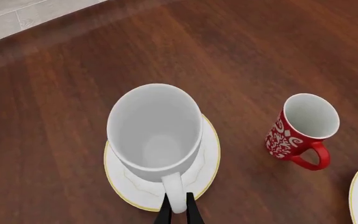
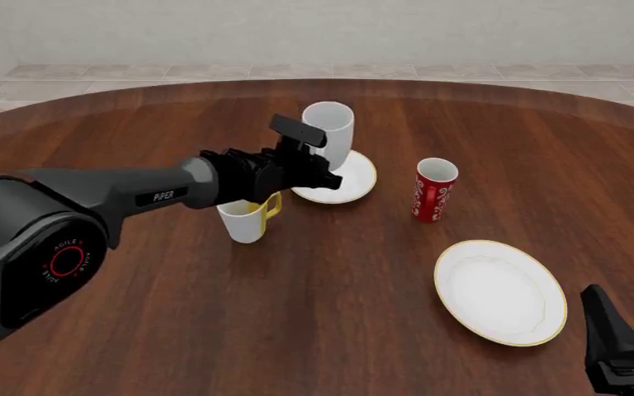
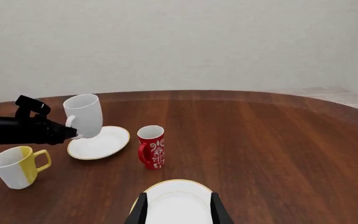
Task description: Put the white mug on the left plate.
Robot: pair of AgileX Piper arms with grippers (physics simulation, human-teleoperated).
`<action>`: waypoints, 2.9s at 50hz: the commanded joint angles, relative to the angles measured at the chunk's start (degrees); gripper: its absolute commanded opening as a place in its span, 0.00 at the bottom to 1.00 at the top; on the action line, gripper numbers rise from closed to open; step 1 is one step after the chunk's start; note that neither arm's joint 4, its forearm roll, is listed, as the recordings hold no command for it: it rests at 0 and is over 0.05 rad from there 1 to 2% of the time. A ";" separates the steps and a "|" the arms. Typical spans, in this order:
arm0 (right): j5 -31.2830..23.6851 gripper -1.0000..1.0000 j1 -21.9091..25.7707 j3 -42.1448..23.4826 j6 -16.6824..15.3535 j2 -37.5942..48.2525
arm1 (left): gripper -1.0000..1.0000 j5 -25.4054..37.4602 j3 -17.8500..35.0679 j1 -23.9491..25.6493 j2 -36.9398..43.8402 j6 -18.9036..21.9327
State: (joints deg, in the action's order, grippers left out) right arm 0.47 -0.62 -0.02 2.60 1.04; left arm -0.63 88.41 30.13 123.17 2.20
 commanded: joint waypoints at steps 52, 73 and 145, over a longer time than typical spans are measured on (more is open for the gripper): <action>0.19 1.00 -0.14 -0.01 0.05 0.16 | 0.00 -0.71 0.99 0.37 3.66 -0.84; 0.02 1.00 -0.08 0.00 -0.06 -0.01 | 0.00 -0.70 1.23 0.20 3.89 -0.82; 0.10 1.00 -0.13 0.00 0.01 0.01 | 0.00 -1.00 1.45 0.21 5.80 -0.94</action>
State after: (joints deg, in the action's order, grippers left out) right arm 0.61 -0.68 -0.02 2.52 1.16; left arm -1.69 89.38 30.39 128.71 0.89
